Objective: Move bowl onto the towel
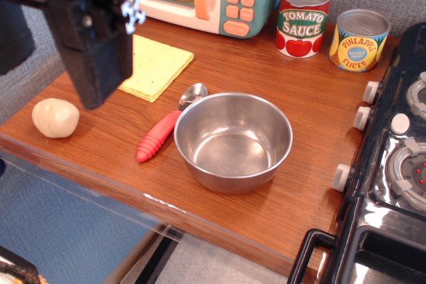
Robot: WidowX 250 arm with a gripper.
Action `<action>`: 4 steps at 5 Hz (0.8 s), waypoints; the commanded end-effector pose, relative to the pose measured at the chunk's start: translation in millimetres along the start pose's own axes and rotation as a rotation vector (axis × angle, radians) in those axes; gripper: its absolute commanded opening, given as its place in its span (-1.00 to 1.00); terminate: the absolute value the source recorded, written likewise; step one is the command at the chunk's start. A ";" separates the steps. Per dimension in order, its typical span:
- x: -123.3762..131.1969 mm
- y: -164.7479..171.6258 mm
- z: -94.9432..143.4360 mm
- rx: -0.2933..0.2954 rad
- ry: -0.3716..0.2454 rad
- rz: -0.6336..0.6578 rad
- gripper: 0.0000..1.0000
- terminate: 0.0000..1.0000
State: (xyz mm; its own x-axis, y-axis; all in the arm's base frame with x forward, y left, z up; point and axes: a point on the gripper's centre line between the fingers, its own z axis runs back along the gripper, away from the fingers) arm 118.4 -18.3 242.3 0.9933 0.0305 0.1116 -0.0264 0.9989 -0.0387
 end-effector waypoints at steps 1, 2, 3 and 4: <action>0.0 0.0 0.0 0.000 0.000 0.000 1.00 -1.00; 34.1 -18.0 -22.3 -0.075 -0.041 -0.017 1.00 -1.00; 70.3 -38.9 -55.2 -0.152 -0.034 0.005 1.00 -1.00; 105.5 -61.0 -89.7 -0.143 -0.022 0.007 1.00 -1.00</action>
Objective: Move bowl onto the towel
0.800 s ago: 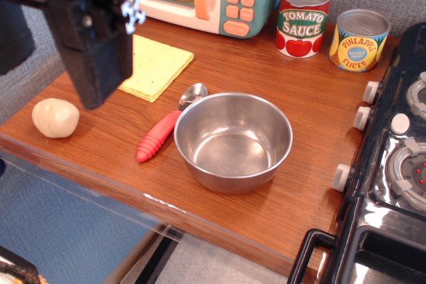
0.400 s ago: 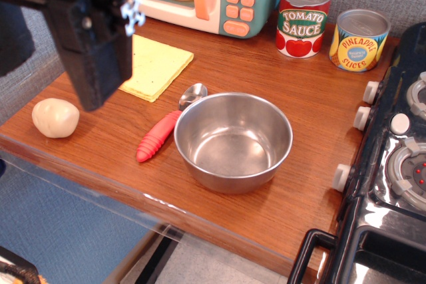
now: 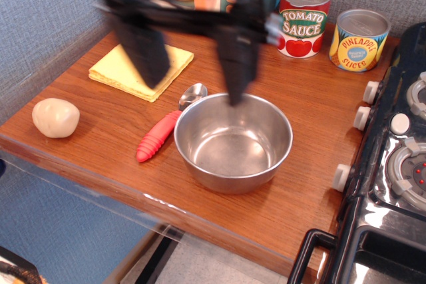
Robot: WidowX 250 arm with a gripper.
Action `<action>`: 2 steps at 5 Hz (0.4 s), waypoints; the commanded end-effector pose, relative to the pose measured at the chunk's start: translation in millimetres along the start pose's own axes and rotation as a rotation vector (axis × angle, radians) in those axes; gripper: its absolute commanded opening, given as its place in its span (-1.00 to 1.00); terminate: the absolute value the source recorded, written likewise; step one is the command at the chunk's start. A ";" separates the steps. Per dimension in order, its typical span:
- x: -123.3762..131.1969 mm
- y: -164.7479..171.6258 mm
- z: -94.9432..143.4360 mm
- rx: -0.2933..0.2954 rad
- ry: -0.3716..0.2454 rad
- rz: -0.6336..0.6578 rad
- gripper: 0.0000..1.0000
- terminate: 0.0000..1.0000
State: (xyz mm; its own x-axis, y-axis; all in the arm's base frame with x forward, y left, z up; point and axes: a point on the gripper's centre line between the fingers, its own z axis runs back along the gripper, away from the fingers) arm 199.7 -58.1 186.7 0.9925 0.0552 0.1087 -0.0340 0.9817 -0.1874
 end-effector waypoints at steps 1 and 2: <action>52.2 -27.6 -60.4 0.032 -0.009 -0.022 1.00 -1.00; 59.5 -32.0 -87.6 0.132 -0.019 -0.036 1.00 -1.00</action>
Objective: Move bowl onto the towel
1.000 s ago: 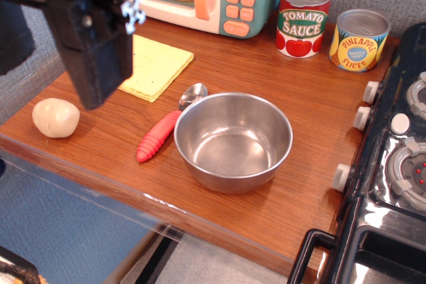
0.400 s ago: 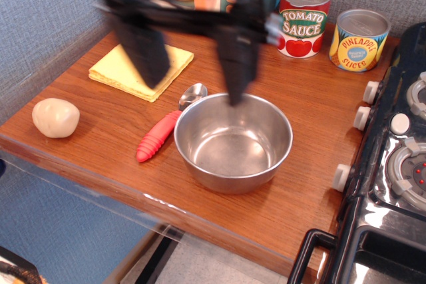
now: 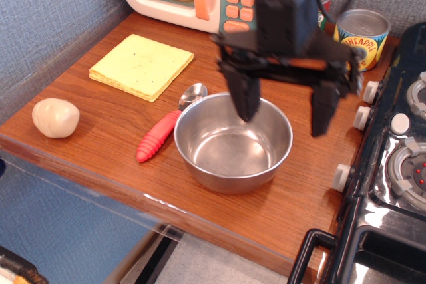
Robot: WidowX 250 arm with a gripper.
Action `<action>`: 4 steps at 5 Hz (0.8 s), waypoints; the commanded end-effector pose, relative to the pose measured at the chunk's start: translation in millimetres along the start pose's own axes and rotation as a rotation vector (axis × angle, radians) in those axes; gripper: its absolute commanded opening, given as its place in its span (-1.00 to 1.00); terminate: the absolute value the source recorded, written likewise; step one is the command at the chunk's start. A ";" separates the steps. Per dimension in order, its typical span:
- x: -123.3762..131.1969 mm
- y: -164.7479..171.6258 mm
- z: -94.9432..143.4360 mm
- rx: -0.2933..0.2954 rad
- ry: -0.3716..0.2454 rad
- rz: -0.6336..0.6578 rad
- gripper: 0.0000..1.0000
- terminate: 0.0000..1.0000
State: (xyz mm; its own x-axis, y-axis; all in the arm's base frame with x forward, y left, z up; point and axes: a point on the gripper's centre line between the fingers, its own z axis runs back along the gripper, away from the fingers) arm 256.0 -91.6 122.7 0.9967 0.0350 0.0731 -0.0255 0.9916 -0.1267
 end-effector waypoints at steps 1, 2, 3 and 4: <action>17.8 -7.3 -23.2 0.139 -0.115 0.029 1.00 -1.00; 25.8 -0.4 -32.3 0.174 -0.131 0.045 1.00 -1.00; 32.4 10.4 -40.2 0.160 -0.132 0.077 1.00 -1.00; 40.7 20.8 -53.8 0.125 -0.119 0.111 1.00 -1.00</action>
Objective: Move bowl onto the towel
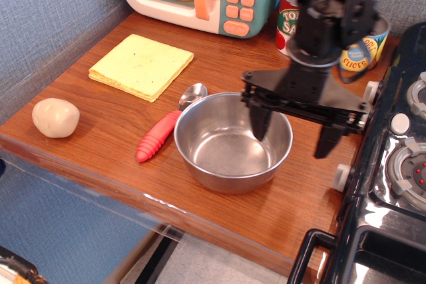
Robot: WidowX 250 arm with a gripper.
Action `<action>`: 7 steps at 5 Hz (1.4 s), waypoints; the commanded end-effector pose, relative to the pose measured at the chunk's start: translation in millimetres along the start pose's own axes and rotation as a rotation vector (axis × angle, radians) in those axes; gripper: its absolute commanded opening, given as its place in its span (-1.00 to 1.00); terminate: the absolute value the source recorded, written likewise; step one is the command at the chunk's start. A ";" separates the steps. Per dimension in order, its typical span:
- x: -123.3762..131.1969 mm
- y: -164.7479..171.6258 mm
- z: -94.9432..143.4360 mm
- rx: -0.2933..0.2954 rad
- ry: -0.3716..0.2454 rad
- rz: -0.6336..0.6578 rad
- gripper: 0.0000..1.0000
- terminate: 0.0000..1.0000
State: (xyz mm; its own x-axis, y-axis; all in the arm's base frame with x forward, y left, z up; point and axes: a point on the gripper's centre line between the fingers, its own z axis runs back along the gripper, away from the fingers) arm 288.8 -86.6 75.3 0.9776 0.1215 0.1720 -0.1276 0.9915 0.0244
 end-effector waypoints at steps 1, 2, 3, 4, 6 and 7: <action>15.1 9.8 -22.2 -0.024 0.003 0.031 1.00 -1.00; 12.9 9.0 -39.7 -0.007 0.028 0.028 1.00 -1.00; 8.1 7.0 -51.1 -0.007 0.042 0.035 -1.00 -1.00; 4.8 6.4 -54.3 -0.017 0.043 0.038 -1.00 -1.00; -0.3 -3.1 -28.3 -0.075 0.013 0.007 -1.00 -1.00; 0.5 -10.9 5.0 -0.117 -0.035 0.017 -1.00 -1.00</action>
State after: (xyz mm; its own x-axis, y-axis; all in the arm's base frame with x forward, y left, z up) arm 281.8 -100.6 69.4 0.9797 0.1347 0.1486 -0.1247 0.9894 -0.0750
